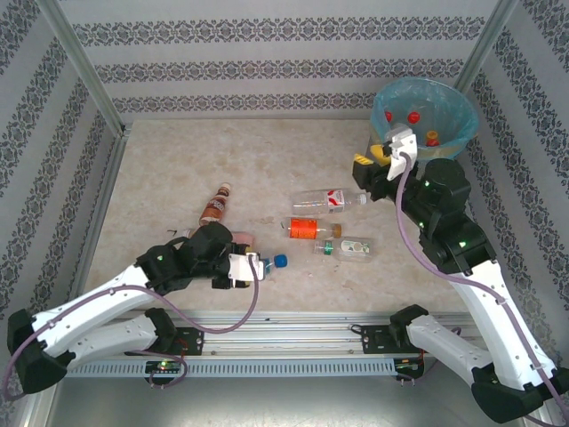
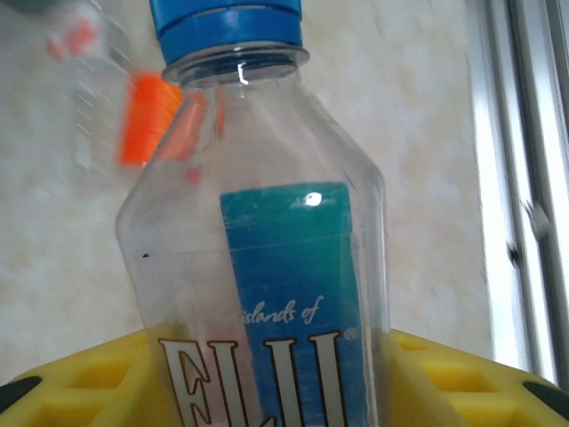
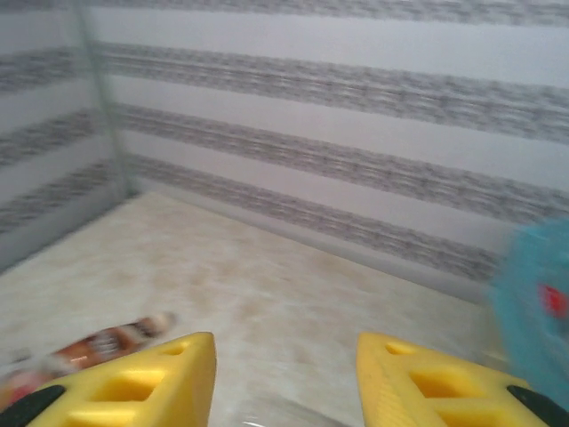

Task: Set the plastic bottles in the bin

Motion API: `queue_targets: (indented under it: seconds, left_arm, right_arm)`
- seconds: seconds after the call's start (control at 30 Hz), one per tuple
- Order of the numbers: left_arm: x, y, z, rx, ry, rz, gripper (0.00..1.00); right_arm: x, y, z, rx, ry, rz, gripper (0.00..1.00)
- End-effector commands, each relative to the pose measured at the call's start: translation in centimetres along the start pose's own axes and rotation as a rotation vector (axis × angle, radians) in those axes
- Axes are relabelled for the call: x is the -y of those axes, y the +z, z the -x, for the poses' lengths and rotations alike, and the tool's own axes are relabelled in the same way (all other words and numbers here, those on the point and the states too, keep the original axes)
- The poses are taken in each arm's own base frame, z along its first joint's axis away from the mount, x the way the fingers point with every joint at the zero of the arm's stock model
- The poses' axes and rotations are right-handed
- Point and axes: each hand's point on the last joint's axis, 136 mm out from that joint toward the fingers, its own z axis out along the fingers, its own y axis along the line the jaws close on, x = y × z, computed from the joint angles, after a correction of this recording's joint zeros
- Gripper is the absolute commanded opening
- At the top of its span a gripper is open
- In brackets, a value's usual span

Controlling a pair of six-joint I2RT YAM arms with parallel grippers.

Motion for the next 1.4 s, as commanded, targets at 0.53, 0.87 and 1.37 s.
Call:
queue_targets:
  seconds: [0.53, 0.87, 1.37]
  left_arm:
    - [-8.9, -5.3, 12.7, 0.642, -0.229, 0.292, 0.45]
    - [-8.6, -5.3, 12.8, 0.647, -0.202, 0.283, 0.45]
    - [-9.3, -4.6, 11.2, 0.617, -0.256, 0.317, 0.44]
  right_arm:
    - [-14.1, -0.8, -3.1, -0.154, -0.043, 0.757, 0.46]
    - [-14.8, 0.2, -4.5, -0.227, -0.074, 0.75, 0.45]
    - [-15.7, -0.4, -4.7, -0.244, -0.093, 0.824, 0.55]
